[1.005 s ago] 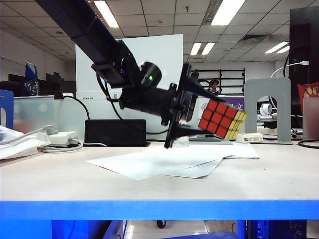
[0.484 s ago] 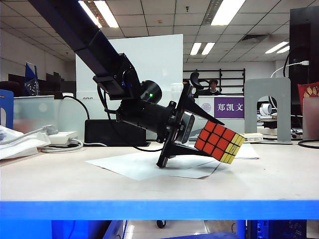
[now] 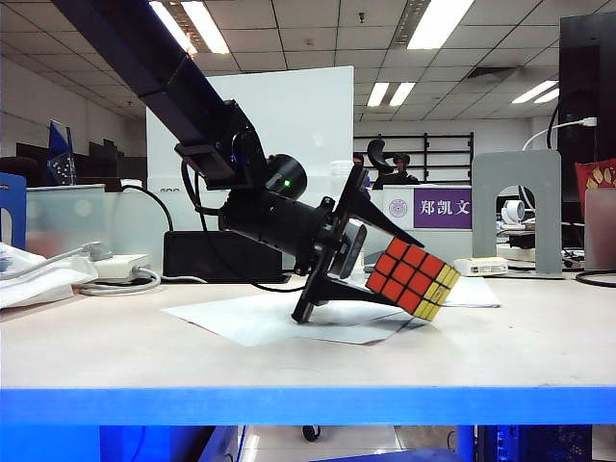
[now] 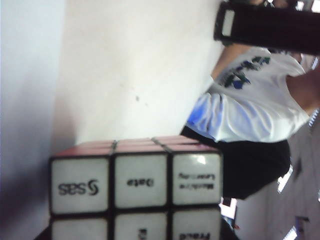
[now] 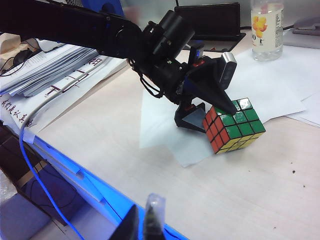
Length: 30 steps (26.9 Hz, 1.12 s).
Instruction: Rotate the Rubik's Cube so that the bottom side is facing up.
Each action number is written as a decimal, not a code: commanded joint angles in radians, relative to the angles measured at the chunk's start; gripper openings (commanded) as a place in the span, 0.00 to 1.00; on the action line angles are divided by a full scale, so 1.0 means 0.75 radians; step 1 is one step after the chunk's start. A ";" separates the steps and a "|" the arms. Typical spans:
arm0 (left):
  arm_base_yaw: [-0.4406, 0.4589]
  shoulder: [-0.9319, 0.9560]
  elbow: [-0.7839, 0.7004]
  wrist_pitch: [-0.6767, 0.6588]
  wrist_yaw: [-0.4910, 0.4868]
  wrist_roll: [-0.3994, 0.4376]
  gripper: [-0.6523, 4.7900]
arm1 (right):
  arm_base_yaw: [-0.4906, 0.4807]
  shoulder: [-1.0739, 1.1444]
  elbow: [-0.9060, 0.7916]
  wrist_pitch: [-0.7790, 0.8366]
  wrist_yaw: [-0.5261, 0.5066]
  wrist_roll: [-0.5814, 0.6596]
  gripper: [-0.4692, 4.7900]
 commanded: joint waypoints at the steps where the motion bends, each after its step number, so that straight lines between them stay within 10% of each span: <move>1: 0.014 0.000 0.010 -0.025 -0.043 -0.008 0.62 | 0.001 0.001 0.006 0.015 -0.002 -0.005 0.14; 7: 0.020 -0.008 0.039 -0.056 -0.043 -0.012 0.64 | 0.001 0.001 0.006 0.015 -0.002 -0.005 0.14; 10: 0.020 -0.008 0.076 -0.099 -0.043 -0.009 0.99 | 0.001 0.001 0.006 0.015 -0.002 -0.005 0.14; 19: 0.022 -0.008 0.138 -0.227 -0.046 0.002 1.00 | 0.002 0.001 0.006 0.016 -0.002 -0.005 0.14; 30: -0.022 -0.008 0.200 -0.579 -0.230 0.268 1.00 | 0.002 0.000 0.006 0.015 -0.007 -0.004 0.14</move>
